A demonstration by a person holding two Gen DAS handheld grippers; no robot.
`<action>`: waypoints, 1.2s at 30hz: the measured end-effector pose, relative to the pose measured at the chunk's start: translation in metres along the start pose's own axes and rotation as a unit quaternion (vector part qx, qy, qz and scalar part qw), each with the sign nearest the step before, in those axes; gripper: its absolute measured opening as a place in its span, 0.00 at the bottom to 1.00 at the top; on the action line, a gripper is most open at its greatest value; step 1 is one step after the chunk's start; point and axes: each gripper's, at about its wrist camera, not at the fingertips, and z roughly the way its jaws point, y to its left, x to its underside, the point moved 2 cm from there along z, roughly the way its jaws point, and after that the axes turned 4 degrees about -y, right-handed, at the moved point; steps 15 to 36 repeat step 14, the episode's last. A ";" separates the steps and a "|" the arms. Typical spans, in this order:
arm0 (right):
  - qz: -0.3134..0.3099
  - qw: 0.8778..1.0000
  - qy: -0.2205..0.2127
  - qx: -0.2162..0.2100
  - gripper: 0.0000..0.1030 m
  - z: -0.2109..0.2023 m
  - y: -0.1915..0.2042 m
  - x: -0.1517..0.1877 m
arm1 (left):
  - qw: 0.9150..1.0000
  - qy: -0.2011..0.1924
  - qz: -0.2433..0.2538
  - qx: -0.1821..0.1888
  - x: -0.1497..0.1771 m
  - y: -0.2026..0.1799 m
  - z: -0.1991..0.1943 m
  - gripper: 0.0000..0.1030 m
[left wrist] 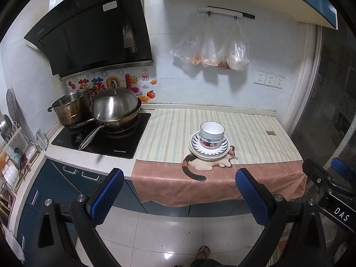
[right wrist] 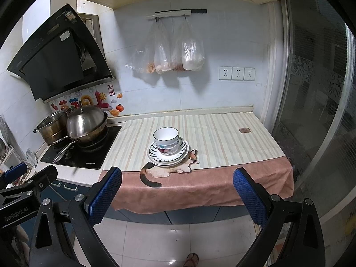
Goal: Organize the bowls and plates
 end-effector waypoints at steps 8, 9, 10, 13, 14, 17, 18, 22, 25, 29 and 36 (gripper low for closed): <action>0.000 1.000 0.001 -0.001 0.99 0.000 0.000 0.001 | 1.000 0.001 -0.002 0.000 0.001 0.001 0.000 1.00; 0.000 1.000 0.001 0.000 0.99 0.000 0.000 0.001 | 1.000 0.002 -0.003 0.000 0.001 0.000 0.000 1.00; 0.000 1.000 0.002 0.000 0.99 -0.001 0.000 0.002 | 1.000 0.003 -0.005 -0.001 0.002 0.000 -0.001 1.00; 0.000 1.000 0.002 0.000 0.99 -0.001 0.001 0.003 | 1.000 0.001 -0.010 -0.002 0.002 -0.002 -0.005 1.00; 0.001 1.000 0.001 0.000 0.99 -0.001 0.001 0.004 | 1.000 -0.001 -0.009 -0.003 0.003 -0.001 -0.006 1.00; 0.001 1.000 0.001 0.000 0.99 -0.001 0.001 0.004 | 1.000 -0.001 -0.009 -0.003 0.003 -0.001 -0.006 1.00; 0.001 1.000 0.001 0.000 0.99 -0.001 0.001 0.004 | 1.000 -0.001 -0.009 -0.003 0.003 -0.001 -0.006 1.00; 0.001 1.000 0.001 0.000 0.99 -0.001 0.001 0.004 | 1.000 -0.001 -0.009 -0.003 0.003 -0.001 -0.006 1.00; 0.001 1.000 0.001 0.000 0.99 -0.001 0.001 0.004 | 1.000 -0.001 -0.009 -0.003 0.003 -0.001 -0.006 1.00; 0.001 1.000 0.001 0.000 0.99 -0.001 0.001 0.004 | 1.000 -0.001 -0.009 -0.003 0.003 -0.001 -0.006 1.00; 0.001 1.000 0.001 0.000 0.99 -0.001 0.001 0.004 | 1.000 -0.001 -0.009 -0.003 0.003 -0.001 -0.006 1.00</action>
